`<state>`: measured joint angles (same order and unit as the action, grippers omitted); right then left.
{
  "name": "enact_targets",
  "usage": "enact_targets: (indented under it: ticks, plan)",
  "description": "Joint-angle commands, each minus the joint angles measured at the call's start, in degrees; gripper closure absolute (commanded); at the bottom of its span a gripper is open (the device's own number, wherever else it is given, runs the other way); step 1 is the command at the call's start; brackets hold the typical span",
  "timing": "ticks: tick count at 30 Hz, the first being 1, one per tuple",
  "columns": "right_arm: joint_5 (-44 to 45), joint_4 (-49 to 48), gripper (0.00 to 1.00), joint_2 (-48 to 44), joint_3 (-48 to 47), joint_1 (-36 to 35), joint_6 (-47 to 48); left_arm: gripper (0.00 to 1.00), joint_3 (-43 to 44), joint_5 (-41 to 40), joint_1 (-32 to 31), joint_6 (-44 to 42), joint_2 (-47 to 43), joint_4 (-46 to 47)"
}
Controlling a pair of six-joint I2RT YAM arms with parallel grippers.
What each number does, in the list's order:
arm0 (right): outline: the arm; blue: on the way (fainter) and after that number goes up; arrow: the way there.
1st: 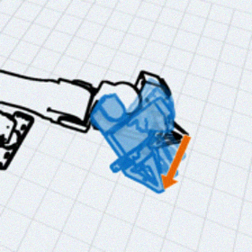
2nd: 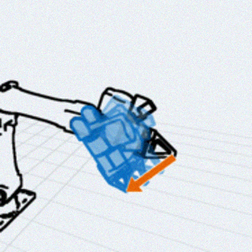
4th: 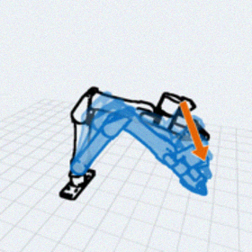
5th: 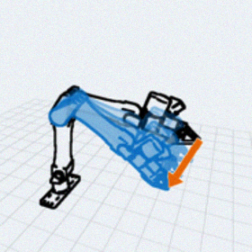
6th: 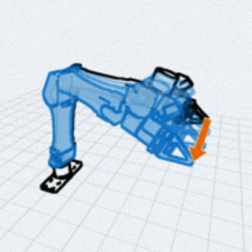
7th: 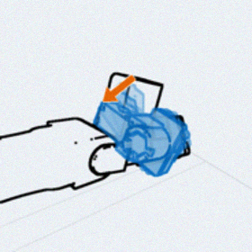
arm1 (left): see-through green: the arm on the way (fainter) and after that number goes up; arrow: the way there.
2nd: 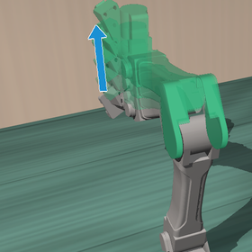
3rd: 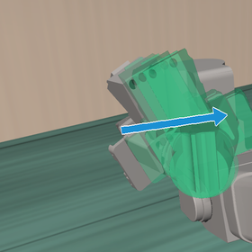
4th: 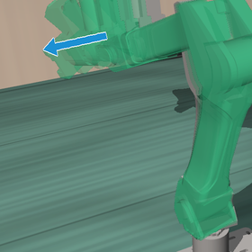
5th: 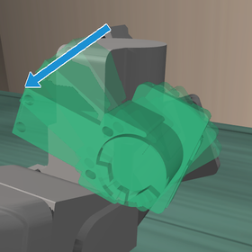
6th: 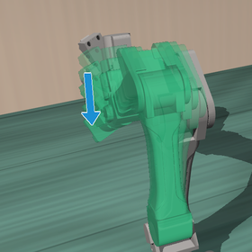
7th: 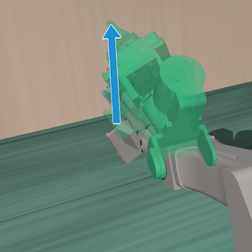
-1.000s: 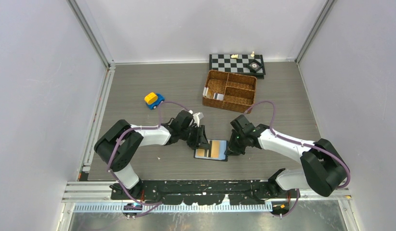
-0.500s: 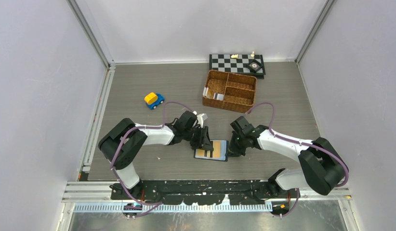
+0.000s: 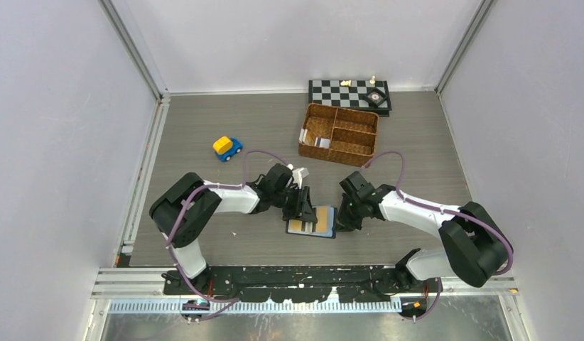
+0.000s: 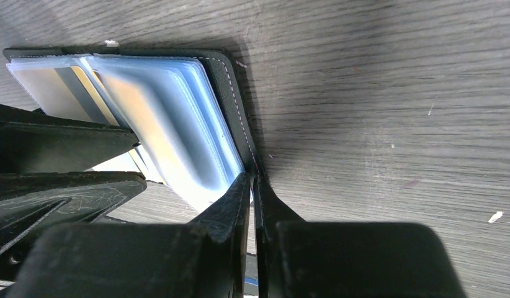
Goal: Put the credit cards into the card holder
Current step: Insert the credit card into the card holder.
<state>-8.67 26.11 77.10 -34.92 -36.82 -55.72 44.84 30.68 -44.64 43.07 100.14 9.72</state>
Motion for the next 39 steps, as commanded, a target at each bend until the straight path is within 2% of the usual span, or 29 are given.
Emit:
enact_targets:
  ticks: [1,19,23,27,32,39]
  plan:
    - [0.8,-1.5,0.89,1.1,0.0,-0.4,-0.3,0.63,1.1,0.4,-0.9,0.0,1.8,3.1]
    - [0.7,-1.8,0.89,1.5,-0.3,-0.5,-0.5,0.63,2.0,2.8,-2.0,1.7,2.9,9.3]
    - [1.3,0.3,0.88,-0.2,-1.4,-0.5,-0.3,0.63,1.4,2.0,-2.0,1.5,0.9,8.9]
    - [3.4,4.7,0.82,-3.8,-4.8,-0.4,0.5,0.59,2.1,-0.6,-2.0,-1.1,-4.0,3.5]
    - [4.0,6.7,0.72,-7.2,-7.0,-0.4,0.5,0.53,3.9,-6.9,-1.7,-7.0,-11.0,-9.0]
    - [1.1,0.0,0.66,-6.7,-3.9,-0.1,-1.8,0.43,5.1,-16.2,0.9,-11.1,-14.6,-24.4]
